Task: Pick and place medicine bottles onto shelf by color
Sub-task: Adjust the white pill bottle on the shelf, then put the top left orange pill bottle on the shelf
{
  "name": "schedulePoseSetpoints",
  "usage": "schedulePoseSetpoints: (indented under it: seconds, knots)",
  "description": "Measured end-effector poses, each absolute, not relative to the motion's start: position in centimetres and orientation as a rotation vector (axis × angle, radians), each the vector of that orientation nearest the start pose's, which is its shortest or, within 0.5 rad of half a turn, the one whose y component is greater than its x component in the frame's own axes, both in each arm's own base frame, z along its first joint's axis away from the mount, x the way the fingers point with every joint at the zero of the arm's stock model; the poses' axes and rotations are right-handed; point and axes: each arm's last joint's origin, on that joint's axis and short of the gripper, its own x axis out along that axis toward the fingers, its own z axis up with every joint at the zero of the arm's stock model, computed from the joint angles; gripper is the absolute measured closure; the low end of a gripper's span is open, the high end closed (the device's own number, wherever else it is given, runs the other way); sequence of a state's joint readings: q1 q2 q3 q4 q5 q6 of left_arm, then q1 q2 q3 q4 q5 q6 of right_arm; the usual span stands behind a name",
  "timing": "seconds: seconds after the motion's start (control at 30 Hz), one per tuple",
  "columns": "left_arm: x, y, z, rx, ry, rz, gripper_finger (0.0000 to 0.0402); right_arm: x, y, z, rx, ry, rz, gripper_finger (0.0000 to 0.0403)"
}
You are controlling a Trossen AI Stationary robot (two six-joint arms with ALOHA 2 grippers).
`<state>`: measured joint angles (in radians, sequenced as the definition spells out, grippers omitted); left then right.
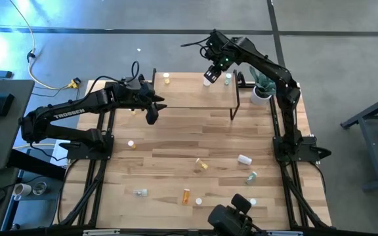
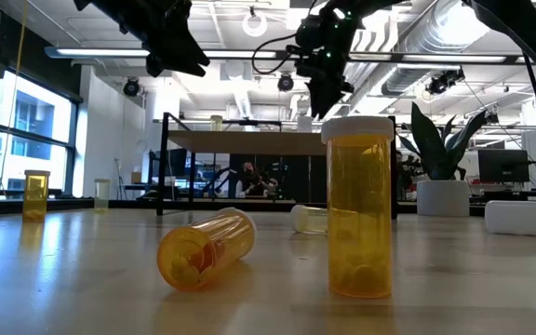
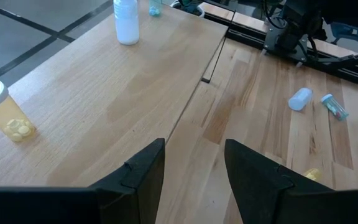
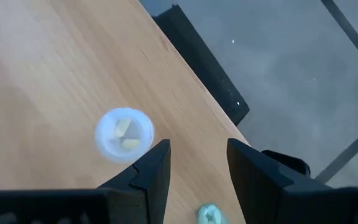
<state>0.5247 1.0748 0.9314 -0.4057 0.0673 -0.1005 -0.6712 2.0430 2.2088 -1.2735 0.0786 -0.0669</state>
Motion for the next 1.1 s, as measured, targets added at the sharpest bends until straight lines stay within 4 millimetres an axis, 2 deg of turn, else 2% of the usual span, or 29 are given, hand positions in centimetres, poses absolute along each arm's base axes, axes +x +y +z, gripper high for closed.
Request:
schedulePoseSetpoints:
  seconds: [0.23, 0.43, 0.6, 1.1]
  knots:
    - [18.5, 10.6, 32.6, -0.268, 0.605, 0.507, 0.0243, 31.9, -25.5, 38.9, 0.235, 0.979, -0.605, 0.0253]
    - [17.2, 9.4, 33.2, -0.304, 0.662, 0.513, 0.0243, 31.2, -24.2, 40.7, 0.239, 0.906, -0.497, 0.0253]
    - [16.3, 7.8, 32.9, -0.360, 0.738, 0.490, 0.0243, 31.3, -23.1, 41.2, 0.271, 0.886, -0.410, 0.0253]
    - [14.9, 2.2, 30.9, -0.499, 0.982, 0.542, 0.0243, 33.1, -19.0, 41.8, 0.385, 0.862, -0.378, 0.0253]
